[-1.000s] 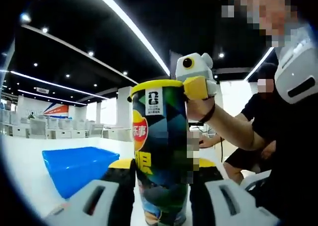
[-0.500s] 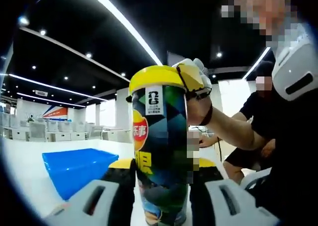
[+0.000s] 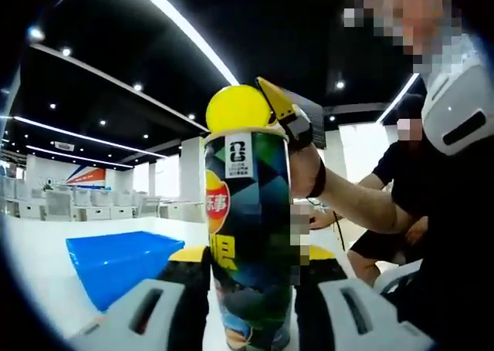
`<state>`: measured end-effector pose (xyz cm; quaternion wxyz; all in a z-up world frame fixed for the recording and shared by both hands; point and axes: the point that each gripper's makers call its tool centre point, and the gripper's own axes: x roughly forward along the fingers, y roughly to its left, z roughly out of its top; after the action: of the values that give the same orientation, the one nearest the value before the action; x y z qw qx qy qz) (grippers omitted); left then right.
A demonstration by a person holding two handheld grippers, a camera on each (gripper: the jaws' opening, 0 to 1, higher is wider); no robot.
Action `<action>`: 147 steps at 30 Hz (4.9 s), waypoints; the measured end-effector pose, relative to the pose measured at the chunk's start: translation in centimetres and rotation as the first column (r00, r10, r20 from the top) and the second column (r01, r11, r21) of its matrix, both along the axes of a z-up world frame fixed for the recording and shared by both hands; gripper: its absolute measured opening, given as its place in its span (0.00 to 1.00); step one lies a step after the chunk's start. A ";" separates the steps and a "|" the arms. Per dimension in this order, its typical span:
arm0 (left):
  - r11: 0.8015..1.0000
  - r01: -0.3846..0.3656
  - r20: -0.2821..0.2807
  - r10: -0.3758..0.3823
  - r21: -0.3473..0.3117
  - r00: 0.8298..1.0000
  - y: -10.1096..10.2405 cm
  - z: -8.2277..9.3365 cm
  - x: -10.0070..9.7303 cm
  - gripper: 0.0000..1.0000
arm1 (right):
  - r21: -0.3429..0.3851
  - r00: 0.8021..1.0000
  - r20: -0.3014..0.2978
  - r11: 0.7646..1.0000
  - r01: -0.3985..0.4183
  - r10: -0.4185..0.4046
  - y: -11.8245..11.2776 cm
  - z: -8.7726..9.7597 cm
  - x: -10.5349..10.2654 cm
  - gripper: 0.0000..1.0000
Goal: Open the lid of the chip container on the table, take out the chips, place them into the box in front of the container, and close the lid
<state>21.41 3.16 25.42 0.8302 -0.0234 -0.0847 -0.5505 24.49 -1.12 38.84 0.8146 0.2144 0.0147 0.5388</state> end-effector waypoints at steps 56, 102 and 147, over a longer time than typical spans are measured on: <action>1.000 -0.024 0.015 0.024 0.009 1.000 0.4 -0.3 0.9 0.43 | -0.533 0.625 0.166 0.463 0.708 -0.763 -23.1 -24.1 9.9 0.45; 0.999 0.024 -0.003 -0.024 0.026 1.000 0.3 -0.4 0.1 0.43 | -0.427 0.812 0.582 0.868 0.253 0.050 1.7 2.6 -3.2 0.32; 0.995 -0.035 0.160 0.049 -0.092 0.986 0.8 2.7 -3.1 0.69 | -0.790 0.933 -0.334 0.580 -0.202 -0.131 3.7 -7.7 -3.0 0.00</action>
<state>18.31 3.96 28.13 0.8301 -0.0137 -0.1767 -0.5287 21.47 2.61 31.17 0.7932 -0.0891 0.4118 0.4397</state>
